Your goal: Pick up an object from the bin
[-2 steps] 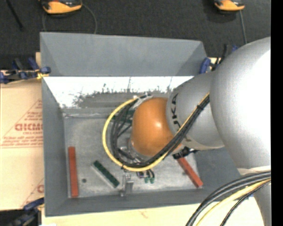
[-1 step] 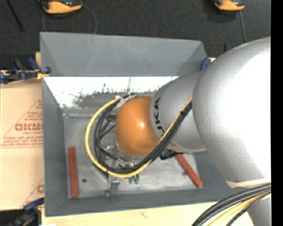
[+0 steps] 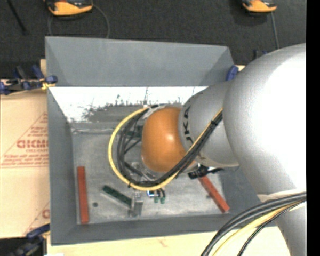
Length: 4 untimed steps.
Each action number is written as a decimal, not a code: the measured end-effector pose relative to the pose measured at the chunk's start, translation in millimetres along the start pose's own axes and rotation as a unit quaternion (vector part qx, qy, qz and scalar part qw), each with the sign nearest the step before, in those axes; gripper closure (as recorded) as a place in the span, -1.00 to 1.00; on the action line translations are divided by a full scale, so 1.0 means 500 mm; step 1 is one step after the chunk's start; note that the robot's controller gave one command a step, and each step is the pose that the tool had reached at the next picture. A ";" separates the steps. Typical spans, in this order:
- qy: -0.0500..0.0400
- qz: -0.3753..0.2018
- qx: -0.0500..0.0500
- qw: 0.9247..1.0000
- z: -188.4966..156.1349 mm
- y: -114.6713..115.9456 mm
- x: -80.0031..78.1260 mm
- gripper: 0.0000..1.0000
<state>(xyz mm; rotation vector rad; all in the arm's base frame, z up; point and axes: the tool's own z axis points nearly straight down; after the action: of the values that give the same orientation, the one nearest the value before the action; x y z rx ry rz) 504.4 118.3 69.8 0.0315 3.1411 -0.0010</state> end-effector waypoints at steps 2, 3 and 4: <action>-0.006 0.018 -0.002 1.000 -0.309 -0.003 -0.028 1.00; -0.002 0.017 0.000 1.000 -0.300 -0.004 -0.024 -1.00; 0.002 0.018 0.000 1.000 0.008 0.097 -0.033 -1.00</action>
Offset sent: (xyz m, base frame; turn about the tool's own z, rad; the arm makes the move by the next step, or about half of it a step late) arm 0.0000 0.0000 0.0000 0.0000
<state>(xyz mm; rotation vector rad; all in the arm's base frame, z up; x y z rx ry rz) 521.9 166.2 65.9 0.0870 3.1431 -0.0017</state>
